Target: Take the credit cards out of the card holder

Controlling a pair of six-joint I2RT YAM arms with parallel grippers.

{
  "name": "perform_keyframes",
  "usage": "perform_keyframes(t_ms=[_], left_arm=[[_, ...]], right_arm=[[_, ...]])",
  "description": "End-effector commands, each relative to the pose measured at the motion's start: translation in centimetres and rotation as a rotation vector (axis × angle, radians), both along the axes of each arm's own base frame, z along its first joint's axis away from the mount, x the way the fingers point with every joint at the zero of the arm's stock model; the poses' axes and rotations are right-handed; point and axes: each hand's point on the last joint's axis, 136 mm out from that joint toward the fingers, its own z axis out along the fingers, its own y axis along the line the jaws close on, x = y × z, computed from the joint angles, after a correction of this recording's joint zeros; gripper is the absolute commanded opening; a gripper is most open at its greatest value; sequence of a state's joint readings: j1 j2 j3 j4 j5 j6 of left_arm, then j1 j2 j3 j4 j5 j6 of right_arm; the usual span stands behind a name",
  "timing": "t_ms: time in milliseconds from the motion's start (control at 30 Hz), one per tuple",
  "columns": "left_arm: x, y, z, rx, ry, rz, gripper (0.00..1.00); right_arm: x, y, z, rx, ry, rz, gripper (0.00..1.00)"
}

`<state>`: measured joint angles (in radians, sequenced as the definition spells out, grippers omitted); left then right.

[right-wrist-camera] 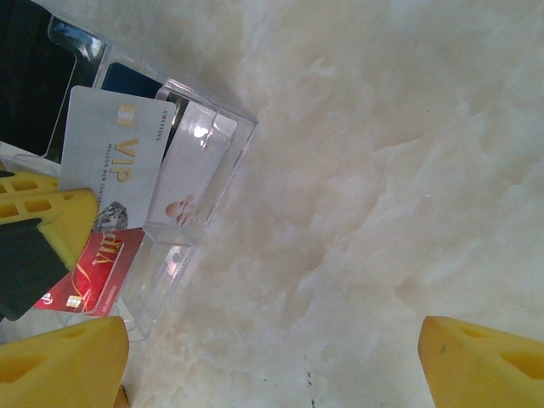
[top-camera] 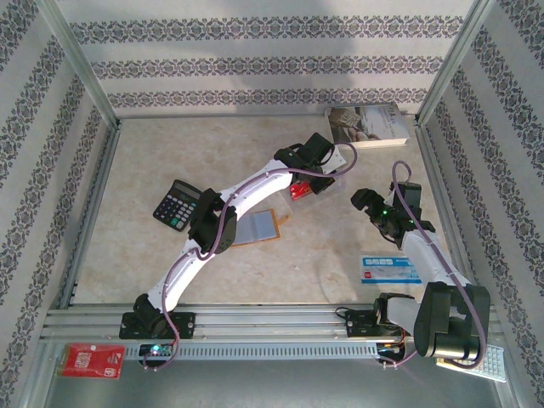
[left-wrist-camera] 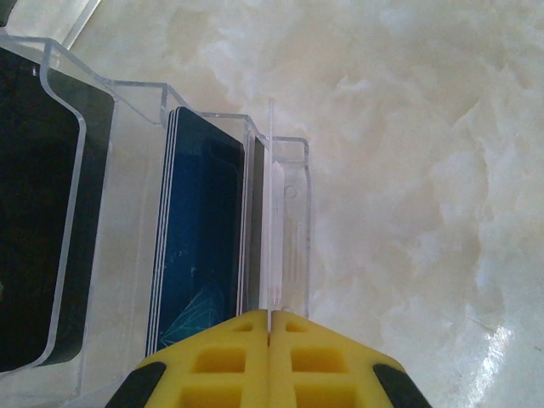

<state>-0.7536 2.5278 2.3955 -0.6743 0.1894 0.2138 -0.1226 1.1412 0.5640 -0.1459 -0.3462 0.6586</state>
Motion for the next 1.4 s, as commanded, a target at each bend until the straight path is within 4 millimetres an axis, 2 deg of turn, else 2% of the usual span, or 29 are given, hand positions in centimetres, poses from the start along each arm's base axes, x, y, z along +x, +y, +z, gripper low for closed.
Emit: perform_keyframes(t_ms=[0,300,433,533,700,800,967,1100,1200,1367], left_arm=[[0.4,-0.9,-0.7,-0.003,-0.03,-0.02,0.03],[0.6,-0.8,-1.1,0.006,-0.031,-0.009,0.14],[0.6,-0.7,-0.4,0.001,-0.033,-0.003,0.19],[0.4,-0.9,1.4,-0.032,-0.034,0.001,0.2],[-0.6,-1.0,6.5,-0.127,-0.024,0.02,0.22],[-0.9,-0.1,8.9,-0.149,-0.025,0.073,0.24],[-0.6,3.6,11.1,-0.113,-0.072,0.25,0.29],[-1.5,6.9,12.0,-0.109,-0.098,0.349,0.37],[-2.6,10.1,12.1,-0.105,-0.125,0.433,0.45],[-4.6,16.6,12.2,-0.084,-0.166,0.586,0.57]], right_arm=[[-0.1,-0.1,-0.4,0.021,0.01,-0.008,0.88],[-0.1,-0.1,-0.1,0.023,0.004,-0.009,0.89],[-0.1,-0.1,-0.1,0.026,0.001,-0.01,0.89],[-0.1,-0.2,0.0,0.027,-0.001,-0.011,0.88],[-0.2,0.1,0.2,0.028,-0.006,0.001,0.88],[-0.1,0.4,0.5,0.037,-0.014,0.023,0.86],[-0.4,1.6,0.7,0.023,-0.011,0.076,0.85],[-0.7,3.4,0.9,-0.017,-0.002,0.137,0.85],[-0.9,5.4,1.0,-0.05,0.001,0.198,0.85],[-1.5,9.7,0.7,-0.112,0.019,0.325,0.87]])
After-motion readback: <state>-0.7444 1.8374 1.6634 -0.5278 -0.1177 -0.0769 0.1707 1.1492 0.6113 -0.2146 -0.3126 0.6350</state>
